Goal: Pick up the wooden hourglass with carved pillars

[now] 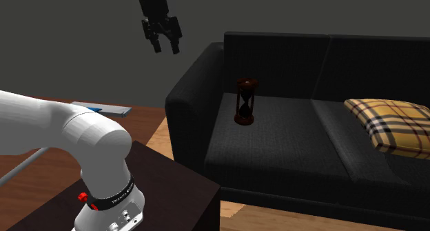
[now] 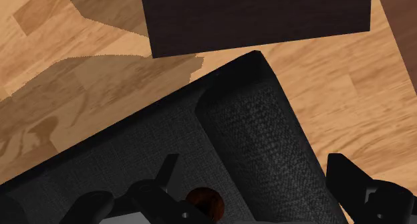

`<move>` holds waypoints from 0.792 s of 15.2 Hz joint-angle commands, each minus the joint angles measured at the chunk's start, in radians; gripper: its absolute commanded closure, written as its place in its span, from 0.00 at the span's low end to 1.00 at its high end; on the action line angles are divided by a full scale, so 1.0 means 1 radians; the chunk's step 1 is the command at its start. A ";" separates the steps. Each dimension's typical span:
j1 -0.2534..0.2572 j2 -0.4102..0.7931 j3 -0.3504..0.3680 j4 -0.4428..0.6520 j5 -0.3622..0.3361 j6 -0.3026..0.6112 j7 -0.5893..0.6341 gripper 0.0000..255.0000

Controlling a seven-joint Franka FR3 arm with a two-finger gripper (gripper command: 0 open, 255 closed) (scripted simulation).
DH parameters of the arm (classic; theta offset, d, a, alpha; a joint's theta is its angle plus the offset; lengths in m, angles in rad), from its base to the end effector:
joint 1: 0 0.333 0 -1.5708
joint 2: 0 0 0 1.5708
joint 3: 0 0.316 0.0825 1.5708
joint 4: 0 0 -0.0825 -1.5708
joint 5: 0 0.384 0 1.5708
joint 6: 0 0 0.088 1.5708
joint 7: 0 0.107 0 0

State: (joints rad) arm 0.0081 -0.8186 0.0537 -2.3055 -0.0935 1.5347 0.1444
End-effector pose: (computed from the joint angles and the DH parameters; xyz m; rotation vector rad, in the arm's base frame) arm 0.2942 0.0142 0.6213 3.0087 -0.1570 0.0897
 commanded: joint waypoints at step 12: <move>0.006 0.354 -0.167 0.138 -0.049 0.227 -0.260 0.00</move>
State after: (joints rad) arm 0.0144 -0.5069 -0.0949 -2.1926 -0.1411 1.7422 -0.0852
